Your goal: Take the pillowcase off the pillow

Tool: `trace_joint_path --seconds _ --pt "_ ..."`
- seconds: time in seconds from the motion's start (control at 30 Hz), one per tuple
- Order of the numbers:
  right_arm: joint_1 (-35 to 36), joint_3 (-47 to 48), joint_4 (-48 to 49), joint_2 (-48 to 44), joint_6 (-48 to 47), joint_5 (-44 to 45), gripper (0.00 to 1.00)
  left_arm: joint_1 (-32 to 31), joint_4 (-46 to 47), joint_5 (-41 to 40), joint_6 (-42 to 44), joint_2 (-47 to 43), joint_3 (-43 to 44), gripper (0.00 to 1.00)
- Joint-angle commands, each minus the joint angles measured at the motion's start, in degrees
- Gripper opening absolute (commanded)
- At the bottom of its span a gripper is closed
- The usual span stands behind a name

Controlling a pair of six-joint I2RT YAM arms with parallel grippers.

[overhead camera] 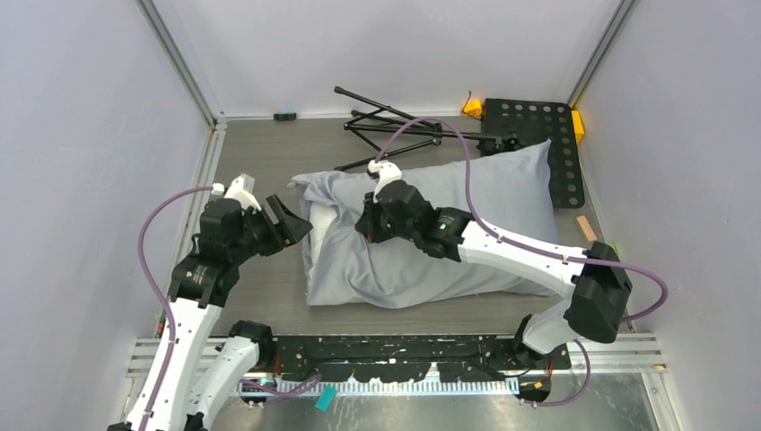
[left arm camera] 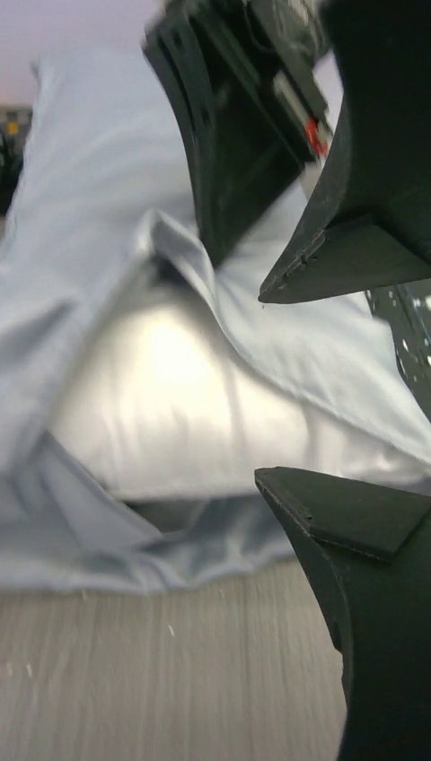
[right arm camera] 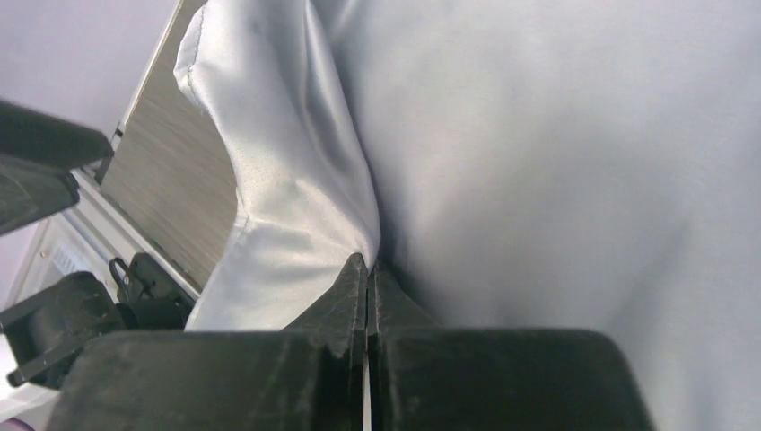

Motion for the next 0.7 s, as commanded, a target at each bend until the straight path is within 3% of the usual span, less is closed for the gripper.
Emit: trace_joint_path --seconds 0.0,0.13,0.23,0.33,0.47,0.57,0.67 --pt "-4.51 -1.50 2.70 -3.55 2.50 -2.89 0.00 -0.06 -9.11 -9.16 5.03 0.29 0.42 0.68" --pt "-6.41 -1.77 2.74 -4.49 2.30 -6.62 0.00 -0.05 -3.77 1.43 3.50 0.85 -4.24 0.66" --pt "-6.72 -0.60 0.93 -4.33 1.07 -10.30 0.00 -0.06 5.37 11.66 0.75 2.33 -8.97 0.77" --pt "-6.73 -0.20 -0.15 -4.57 0.72 -12.54 0.00 -0.07 9.50 11.52 -1.32 4.69 -12.12 0.91" --pt "-6.72 0.03 -1.30 -4.70 0.72 -15.92 0.00 -0.06 16.60 13.94 -3.75 9.17 -14.72 0.93" --pt "-6.69 0.88 -3.12 -4.06 0.34 -18.76 0.00 -0.13 23.61 18.48 -6.71 12.53 -16.43 0.80" --pt "-6.56 1.51 -5.94 -3.83 -0.21 -21.11 0.10 0.01 23.18 17.88 -4.45 14.16 -14.29 0.42"
